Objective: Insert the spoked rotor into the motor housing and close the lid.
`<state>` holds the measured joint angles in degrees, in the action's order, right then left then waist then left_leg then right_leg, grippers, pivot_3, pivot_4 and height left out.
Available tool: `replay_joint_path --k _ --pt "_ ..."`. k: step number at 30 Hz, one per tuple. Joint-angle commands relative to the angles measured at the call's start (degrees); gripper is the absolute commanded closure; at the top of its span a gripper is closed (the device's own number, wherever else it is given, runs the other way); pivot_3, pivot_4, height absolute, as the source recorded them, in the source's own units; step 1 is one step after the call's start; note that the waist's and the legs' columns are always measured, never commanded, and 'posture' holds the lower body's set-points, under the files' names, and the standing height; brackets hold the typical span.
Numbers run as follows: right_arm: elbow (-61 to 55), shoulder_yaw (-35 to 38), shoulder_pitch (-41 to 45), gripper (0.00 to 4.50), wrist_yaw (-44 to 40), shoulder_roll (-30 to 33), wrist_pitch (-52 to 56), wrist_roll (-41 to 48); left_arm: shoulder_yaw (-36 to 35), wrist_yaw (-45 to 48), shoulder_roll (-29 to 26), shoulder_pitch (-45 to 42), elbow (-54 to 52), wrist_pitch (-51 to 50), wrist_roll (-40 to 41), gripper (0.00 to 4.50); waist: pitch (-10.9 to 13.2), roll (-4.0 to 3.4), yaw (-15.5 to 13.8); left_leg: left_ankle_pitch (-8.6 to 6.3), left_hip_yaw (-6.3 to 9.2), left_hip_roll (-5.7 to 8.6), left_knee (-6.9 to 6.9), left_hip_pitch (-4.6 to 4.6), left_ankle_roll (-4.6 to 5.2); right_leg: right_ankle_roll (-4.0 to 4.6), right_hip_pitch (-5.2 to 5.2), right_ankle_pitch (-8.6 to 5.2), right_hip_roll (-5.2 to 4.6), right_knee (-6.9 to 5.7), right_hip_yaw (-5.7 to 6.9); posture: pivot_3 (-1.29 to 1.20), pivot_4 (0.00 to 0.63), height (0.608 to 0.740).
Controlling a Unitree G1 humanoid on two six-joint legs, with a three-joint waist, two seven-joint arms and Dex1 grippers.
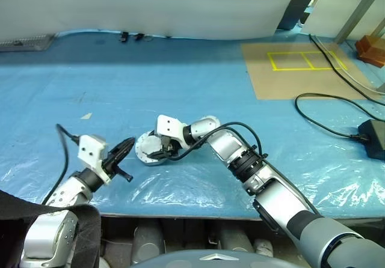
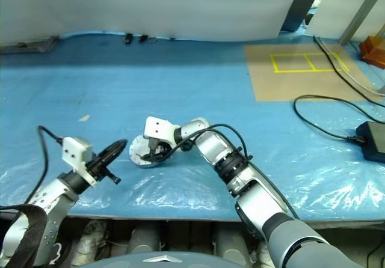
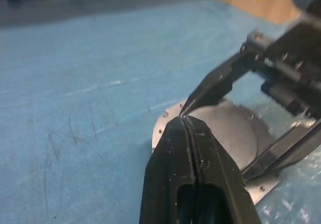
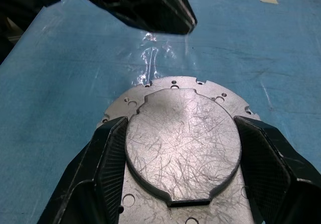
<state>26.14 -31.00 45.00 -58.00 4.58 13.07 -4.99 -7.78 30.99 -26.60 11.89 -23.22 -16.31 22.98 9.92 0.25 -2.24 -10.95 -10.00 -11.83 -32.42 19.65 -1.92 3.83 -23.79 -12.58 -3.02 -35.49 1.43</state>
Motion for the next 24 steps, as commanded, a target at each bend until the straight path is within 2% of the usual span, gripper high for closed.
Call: replay_joint_path --k 1,6,9,12,14,17,23,24 --pt "1.84 -1.69 -1.22 1.54 -0.76 0.7 3.67 -1.81 2.86 -0.11 -0.99 -2.38 0.14 -0.13 -3.53 4.5 -0.01 0.01 0.01 0.0 0.0 0.0 -0.01 0.01 0.0 0.0 0.0 0.0 0.0 0.01 0.0 0.0 0.15 0.74" --pt "1.36 -1.32 -0.88 1.54 -0.77 0.47 4.46 -1.54 6.86 -0.66 -0.6 -5.4 0.77 -2.73 -6.2 4.5 -0.03 -0.02 0.01 0.0 -0.01 0.0 0.02 0.07 0.0 0.36 -0.04 0.2 0.0 0.04 0.0 0.0 0.15 0.74" --pt "1.4 -0.78 -0.51 1.54 -0.56 0.19 4.76 -1.28 10.07 -0.11 -2.51 -6.17 1.74 -5.5 -9.29 4.5 -0.04 -0.02 -0.02 0.0 -0.01 0.01 0.01 0.1 0.0 0.37 -0.07 0.2 0.0 0.04 -0.01 0.0 0.15 0.74" --pt "1.26 0.55 -0.35 1.54 0.13 -0.48 4.83 -0.37 10.2 -0.79 -2.59 -6.51 2.46 -6.81 -9.67 4.5 -0.18 -0.18 0.01 0.0 0.0 0.02 0.01 0.08 0.0 0.35 -0.06 0.19 -0.01 0.03 0.0 0.0 0.15 0.74" --pt "1.21 1.51 -0.26 0.81 1.0 -0.98 4.79 0.01 10.1 -1.0 -2.49 -6.6 2.37 -7.49 -9.47 4.5 -0.2 -0.17 0.01 0.0 -0.01 0.03 0.01 0.08 0.0 0.07 -0.05 0.03 -0.03 0.03 -0.01 0.0 0.15 0.74" --pt "1.75 2.29 0.13 0.05 2.09 -1.12 4.02 -0.06 10.35 -0.98 -2.21 -6.65 2.39 -7.46 -9.47 4.5 -0.21 -0.18 0.0 0.0 -0.01 0.02 0.01 0.07 0.0 0.06 -0.06 0.02 -0.03 0.01 0.0 0.0 0.15 0.74" --pt "-0.97 6.43 -0.97 0.05 -2.26 -0.57 -2.18 5.75 10.55 -0.26 -1.75 -6.72 2.24 -8.27 -8.81 4.5 -0.21 -0.17 -0.1 0.0 -0.01 0.02 -0.02 0.19 0.0 0.06 -0.11 0.03 -0.03 0.05 0.01 0.0 0.15 0.74" --pt "-0.45 7.2 -0.97 0.05 -2.23 -0.2 -2.59 6.08 10.29 -0.07 -1.86 -6.67 2.21 -8.35 -8.64 4.5 -0.21 -0.17 -0.09 0.0 -0.01 0.03 -0.02 0.29 0.0 0.26 -0.19 0.14 -0.04 0.06 0.01 0.0 0.15 0.74"
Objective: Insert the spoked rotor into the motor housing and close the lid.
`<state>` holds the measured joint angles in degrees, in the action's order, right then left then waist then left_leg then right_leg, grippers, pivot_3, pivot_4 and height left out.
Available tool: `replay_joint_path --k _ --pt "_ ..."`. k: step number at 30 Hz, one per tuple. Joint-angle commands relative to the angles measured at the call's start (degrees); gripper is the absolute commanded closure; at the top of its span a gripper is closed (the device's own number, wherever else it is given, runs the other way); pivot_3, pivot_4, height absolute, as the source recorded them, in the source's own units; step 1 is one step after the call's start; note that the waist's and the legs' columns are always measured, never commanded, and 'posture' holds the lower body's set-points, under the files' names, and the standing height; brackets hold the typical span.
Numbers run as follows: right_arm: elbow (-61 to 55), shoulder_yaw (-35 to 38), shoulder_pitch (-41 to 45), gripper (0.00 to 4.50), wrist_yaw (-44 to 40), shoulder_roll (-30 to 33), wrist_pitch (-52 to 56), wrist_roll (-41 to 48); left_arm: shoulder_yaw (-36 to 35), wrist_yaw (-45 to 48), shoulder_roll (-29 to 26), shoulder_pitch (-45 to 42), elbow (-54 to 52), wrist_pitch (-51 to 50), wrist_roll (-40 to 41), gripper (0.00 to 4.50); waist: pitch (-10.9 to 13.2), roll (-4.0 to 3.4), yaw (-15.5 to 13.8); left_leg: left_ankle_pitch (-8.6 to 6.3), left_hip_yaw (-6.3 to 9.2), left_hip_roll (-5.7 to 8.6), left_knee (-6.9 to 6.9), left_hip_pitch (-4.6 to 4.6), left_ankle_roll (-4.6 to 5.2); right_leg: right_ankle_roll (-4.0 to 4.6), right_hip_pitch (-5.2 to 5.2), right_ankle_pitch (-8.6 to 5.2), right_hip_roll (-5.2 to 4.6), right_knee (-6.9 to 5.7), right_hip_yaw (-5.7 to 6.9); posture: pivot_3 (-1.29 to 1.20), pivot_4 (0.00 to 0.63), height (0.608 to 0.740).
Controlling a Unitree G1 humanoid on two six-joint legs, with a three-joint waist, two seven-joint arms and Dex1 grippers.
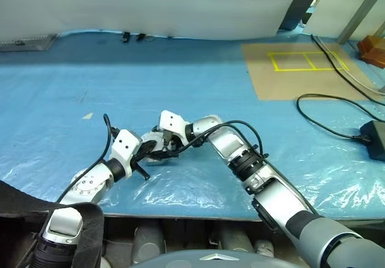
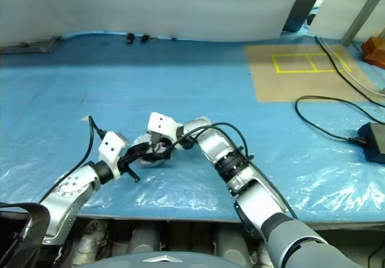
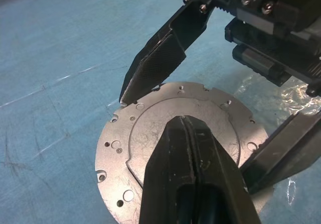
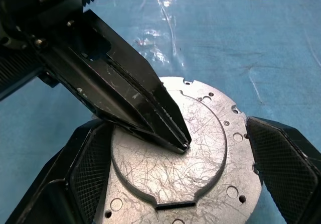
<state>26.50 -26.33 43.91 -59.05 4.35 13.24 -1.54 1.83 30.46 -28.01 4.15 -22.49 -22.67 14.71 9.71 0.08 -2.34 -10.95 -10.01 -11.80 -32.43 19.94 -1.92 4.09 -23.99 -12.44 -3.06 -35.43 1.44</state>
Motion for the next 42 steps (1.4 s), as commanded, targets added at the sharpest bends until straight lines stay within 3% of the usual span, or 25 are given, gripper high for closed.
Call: replay_joint_path --k 1,4,10,17,27,30,39,42 --pt "-0.4 3.08 0.09 0.05 -1.34 0.52 -3.27 2.81 0.35 0.61 -0.51 1.06 1.47 -2.01 -0.16 4.5 0.0 0.0 0.01 0.0 0.0 0.0 0.0 0.06 0.0 0.11 -0.05 0.06 0.0 0.0 0.0 0.0 0.15 0.74" --pt "-0.25 4.67 -0.12 0.05 -2.21 1.72 -3.22 3.95 -0.19 0.7 -0.49 1.03 1.23 -2.24 0.13 4.5 0.0 0.0 0.01 0.0 -0.03 0.0 0.02 0.1 0.0 0.12 -0.09 0.07 0.01 0.01 0.01 0.0 0.15 0.74" --pt "-0.76 12.13 1.29 0.05 -1.56 1.62 10.17 10.84 -1.13 2.21 -0.85 2.14 0.44 -2.76 2.3 4.5 0.0 0.0 0.01 0.0 -0.03 0.0 0.04 0.1 0.0 0.12 -0.1 0.07 0.01 0.05 0.01 0.0 0.15 0.74" --pt "-2.9 9.63 1.15 0.05 -2.25 4.54 31.41 12.15 -1.9 2.11 -0.94 2.33 0.41 -2.46 2.52 4.5 0.01 0.0 0.0 0.0 -0.02 -0.01 0.13 0.13 0.0 0.12 -0.1 0.07 0.04 0.18 0.03 0.0 0.15 0.74" --pt "-7.27 8.08 1.07 0.05 -0.78 4.74 51.83 16.7 -2.3 1.76 -0.95 3.44 -0.27 -2.06 2.4 4.5 0.01 0.0 0.0 0.0 -0.01 -0.01 0.18 0.09 -0.01 0.1 -0.09 0.05 0.04 0.23 0.04 0.0 0.15 0.74" --pt "-7.36 11.14 1.51 0.05 1.91 2.05 56.8 19.49 -2.46 1.64 -0.98 3.55 -0.21 -1.81 2.17 4.5 0.01 0.0 0.01 0.01 0.0 -0.01 0.21 0.08 -0.01 0.09 -0.09 0.05 0.04 0.26 0.04 0.0 0.15 0.74" --pt "3.52 28.44 4.66 0.05 18.45 -6.77 58.67 22.89 -2.87 1.22 -1.28 4.1 0.02 -1.05 1.46 4.5 0.01 0.0 -0.06 0.14 0.0 0.0 0.24 0.07 -0.24 -0.18 -0.1 -0.1 0.03 0.28 0.03 0.0 0.15 0.74" --pt "3.83 30.03 4.87 0.66 19.0 -6.73 59.69 24.68 -2.9 1.29 -1.38 4.14 0.1 -0.92 1.42 4.5 0.01 0.0 -0.14 0.14 0.0 0.0 0.25 0.08 -0.25 -0.15 -0.1 -0.09 0.02 0.28 0.03 0.0 0.15 0.74"
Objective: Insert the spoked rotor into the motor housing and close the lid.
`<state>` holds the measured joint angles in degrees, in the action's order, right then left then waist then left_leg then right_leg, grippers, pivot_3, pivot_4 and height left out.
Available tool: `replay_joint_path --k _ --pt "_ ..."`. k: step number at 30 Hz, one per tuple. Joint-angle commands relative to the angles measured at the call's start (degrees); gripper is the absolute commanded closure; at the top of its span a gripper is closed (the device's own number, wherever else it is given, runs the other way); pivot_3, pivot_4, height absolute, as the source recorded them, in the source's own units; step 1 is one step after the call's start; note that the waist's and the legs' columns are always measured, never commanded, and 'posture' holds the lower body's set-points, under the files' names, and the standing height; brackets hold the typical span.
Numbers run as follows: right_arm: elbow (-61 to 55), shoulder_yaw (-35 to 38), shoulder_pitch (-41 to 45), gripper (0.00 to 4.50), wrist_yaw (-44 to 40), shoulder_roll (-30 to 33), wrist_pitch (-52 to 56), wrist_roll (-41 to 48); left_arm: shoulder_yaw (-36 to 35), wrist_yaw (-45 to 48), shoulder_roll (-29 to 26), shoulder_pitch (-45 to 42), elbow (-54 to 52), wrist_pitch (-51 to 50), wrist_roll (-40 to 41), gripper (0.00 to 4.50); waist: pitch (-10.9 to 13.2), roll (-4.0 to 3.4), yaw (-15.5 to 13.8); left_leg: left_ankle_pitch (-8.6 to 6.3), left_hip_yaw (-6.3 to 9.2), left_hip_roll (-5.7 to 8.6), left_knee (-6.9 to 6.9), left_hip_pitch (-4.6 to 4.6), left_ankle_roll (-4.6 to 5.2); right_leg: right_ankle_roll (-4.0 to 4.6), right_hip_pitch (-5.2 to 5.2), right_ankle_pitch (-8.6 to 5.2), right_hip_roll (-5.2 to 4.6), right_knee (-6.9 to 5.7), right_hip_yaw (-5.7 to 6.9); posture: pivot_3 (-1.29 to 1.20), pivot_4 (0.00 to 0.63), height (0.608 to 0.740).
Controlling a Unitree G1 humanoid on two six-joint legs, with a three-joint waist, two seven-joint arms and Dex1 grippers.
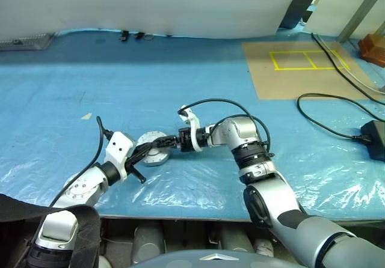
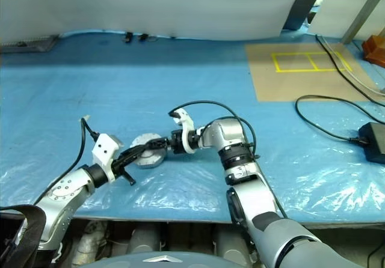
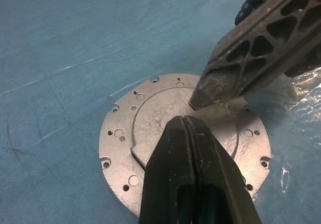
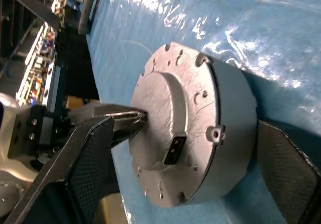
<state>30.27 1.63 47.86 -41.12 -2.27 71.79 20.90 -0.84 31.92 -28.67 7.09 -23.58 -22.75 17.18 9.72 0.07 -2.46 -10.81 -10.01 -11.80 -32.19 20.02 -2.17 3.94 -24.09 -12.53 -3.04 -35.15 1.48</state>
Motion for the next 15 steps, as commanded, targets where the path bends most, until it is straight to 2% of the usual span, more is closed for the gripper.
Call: replay_joint_path --k 1,8,11,15 --pt "-0.05 2.49 0.93 0.97 1.18 -0.16 1.54 2.84 -0.23 -0.14 -0.75 1.12 1.28 -0.83 -1.06 4.5 0.0 0.0 -0.03 0.0 -0.01 0.0 0.0 0.01 0.0 0.06 0.0 0.03 0.0 0.01 0.0 0.0 0.15 0.74" --pt "-0.99 3.45 0.41 3.26 2.08 -0.59 3.53 5.33 -0.37 -0.19 -0.83 0.68 1.55 -0.72 -1.13 4.5 0.0 -0.04 0.09 0.0 -0.02 -0.01 0.06 0.06 -0.01 0.25 -0.06 0.15 0.02 0.05 0.01 0.0 0.15 0.74" --pt "-1.23 1.43 0.11 3.36 1.17 0.14 4.89 5.9 -0.55 -0.13 -0.74 1.02 1.37 -0.64 -1.22 4.5 0.0 -0.05 0.08 0.0 -0.02 -0.01 0.08 0.03 -0.01 0.25 -0.05 0.14 0.02 0.05 0.0 0.0 0.15 0.74" --pt "-0.89 2.26 0.1 3.36 1.91 -0.02 5.7 6.58 -0.67 -0.36 -0.53 1.37 1.33 -0.4 -1.35 4.5 0.0 -0.05 0.09 0.0 -0.02 -0.02 0.11 0.03 -0.01 0.24 -0.05 0.14 0.02 0.1 0.0 0.0 0.15 0.74"
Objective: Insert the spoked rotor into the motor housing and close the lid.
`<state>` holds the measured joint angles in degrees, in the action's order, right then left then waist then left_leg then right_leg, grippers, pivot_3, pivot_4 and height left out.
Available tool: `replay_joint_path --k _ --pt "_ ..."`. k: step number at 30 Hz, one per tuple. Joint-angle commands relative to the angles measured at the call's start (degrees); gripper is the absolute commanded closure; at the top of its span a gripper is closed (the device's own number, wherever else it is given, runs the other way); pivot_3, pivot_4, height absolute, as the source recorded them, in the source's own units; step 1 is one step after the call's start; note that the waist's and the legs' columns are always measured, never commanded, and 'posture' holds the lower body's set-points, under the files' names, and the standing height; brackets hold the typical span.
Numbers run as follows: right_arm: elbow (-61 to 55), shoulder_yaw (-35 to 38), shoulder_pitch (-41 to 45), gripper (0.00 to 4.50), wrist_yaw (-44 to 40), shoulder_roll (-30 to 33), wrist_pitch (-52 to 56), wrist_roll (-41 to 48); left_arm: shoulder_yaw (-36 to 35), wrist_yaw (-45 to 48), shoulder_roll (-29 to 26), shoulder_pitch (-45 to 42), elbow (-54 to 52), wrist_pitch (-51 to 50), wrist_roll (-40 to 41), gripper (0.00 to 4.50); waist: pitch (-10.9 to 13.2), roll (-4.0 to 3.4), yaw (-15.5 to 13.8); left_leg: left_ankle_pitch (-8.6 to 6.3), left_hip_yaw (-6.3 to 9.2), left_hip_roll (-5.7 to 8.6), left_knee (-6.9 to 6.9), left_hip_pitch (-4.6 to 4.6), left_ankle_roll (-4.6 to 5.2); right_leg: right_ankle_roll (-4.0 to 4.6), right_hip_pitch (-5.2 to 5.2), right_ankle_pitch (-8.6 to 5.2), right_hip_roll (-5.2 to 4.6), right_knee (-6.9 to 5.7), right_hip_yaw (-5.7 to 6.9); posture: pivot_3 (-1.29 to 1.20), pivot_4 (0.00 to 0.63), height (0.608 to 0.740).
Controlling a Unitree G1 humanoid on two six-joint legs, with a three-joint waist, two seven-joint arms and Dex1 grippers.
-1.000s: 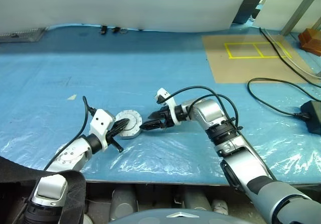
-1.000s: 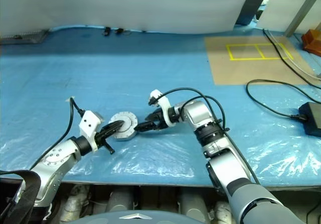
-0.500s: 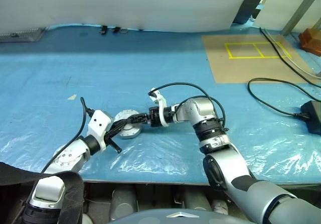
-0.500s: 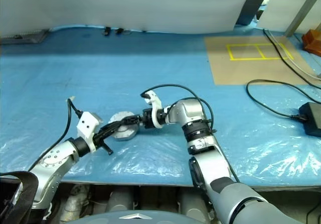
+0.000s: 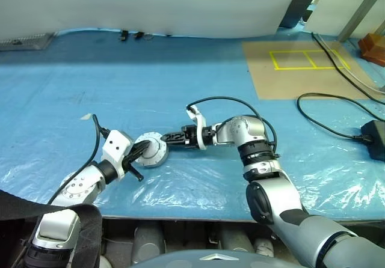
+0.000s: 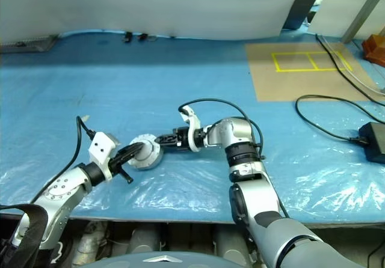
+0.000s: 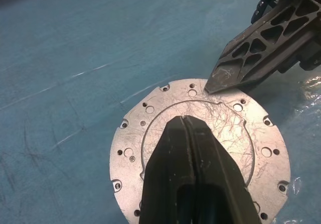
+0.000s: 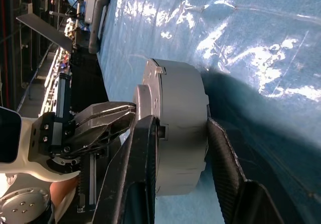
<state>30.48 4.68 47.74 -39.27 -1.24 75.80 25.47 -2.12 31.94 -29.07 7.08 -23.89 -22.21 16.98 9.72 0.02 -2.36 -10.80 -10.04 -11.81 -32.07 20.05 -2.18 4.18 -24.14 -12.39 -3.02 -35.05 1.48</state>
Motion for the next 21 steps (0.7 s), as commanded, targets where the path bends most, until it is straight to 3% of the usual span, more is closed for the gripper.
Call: replay_joint_path --k 1,11,18,21 --pt "-0.81 -0.46 0.29 3.36 0.38 -1.09 1.78 2.06 0.62 -0.44 -0.07 1.32 1.66 -0.92 -1.18 4.5 0.0 0.0 0.0 0.0 0.0 0.0 0.02 0.0 0.0 0.0 0.0 0.0 0.0 0.02 0.0 0.0 0.15 0.74" --pt "-2.79 -6.2 -0.92 3.36 -3.41 2.64 4.56 3.32 0.97 -0.01 0.62 0.3 2.45 0.6 -0.82 4.5 0.0 0.0 -0.02 0.0 -0.02 0.01 0.18 0.01 -0.01 0.02 0.0 0.01 0.01 0.2 0.0 0.0 0.15 0.74" --pt "-1.38 -6.67 -0.58 1.05 -3.0 3.2 3.41 3.02 -0.04 1.7 0.87 1.6 1.08 1.84 1.3 4.5 0.01 0.01 0.0 0.0 -0.03 -0.01 0.19 0.03 -0.01 0.02 -0.02 0.01 0.03 0.2 0.01 0.0 0.15 0.74" --pt "-0.94 -6.16 -0.55 1.05 -2.57 2.77 3.12 3.39 -0.29 1.83 0.76 1.64 1.12 1.86 1.28 4.5 0.01 0.01 -0.13 0.0 -0.03 0.0 0.19 0.02 -0.01 0.01 -0.01 0.01 0.02 0.2 0.02 0.0 0.15 0.74"
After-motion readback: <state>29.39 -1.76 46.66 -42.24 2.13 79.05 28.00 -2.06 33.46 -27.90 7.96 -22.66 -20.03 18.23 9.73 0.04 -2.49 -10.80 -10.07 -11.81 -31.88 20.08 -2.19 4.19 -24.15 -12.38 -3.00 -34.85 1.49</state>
